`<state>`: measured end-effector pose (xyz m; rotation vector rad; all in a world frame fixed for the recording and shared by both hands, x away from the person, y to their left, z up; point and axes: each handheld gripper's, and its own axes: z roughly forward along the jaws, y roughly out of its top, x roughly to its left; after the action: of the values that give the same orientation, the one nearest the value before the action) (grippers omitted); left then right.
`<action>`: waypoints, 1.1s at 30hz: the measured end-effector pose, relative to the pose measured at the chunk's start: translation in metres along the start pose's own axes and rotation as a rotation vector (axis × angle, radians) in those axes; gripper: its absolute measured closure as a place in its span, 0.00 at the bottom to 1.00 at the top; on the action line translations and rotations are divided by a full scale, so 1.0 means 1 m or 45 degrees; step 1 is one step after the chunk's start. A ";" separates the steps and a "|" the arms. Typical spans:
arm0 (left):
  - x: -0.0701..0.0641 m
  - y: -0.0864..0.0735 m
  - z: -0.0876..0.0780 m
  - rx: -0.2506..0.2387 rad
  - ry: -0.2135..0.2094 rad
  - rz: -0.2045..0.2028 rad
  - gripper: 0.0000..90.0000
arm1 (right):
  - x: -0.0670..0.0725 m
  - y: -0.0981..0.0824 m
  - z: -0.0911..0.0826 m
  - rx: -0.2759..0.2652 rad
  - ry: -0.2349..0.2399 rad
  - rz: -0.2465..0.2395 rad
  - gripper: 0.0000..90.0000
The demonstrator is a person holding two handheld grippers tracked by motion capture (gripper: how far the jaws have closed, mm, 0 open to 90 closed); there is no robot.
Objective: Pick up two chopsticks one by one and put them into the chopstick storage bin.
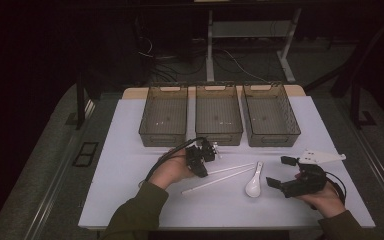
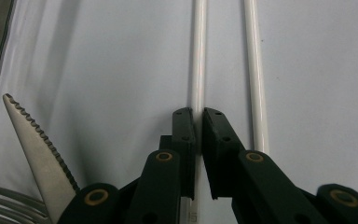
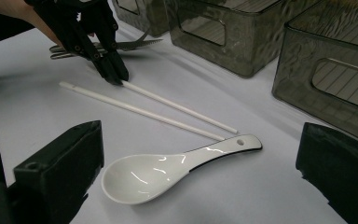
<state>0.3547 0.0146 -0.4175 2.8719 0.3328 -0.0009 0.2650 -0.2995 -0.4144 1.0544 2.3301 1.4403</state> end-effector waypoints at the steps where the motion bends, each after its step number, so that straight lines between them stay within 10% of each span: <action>1: -0.001 0.000 0.001 -0.013 0.000 -0.021 0.92 | 0.000 0.000 0.000 0.001 0.000 0.001 0.01; 16: -0.001 0.001 0.000 0.008 0.008 -0.029 0.93 | 0.000 0.000 0.000 0.003 -0.001 0.005 0.01; 33: 0.006 -0.014 -0.021 -0.180 -0.029 -0.088 0.93 | -0.001 0.000 0.000 0.005 0.001 0.010 0.01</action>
<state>0.3566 0.0339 -0.4011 2.7171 0.4099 -0.0216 0.2657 -0.2999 -0.4148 1.0652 2.3331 1.4399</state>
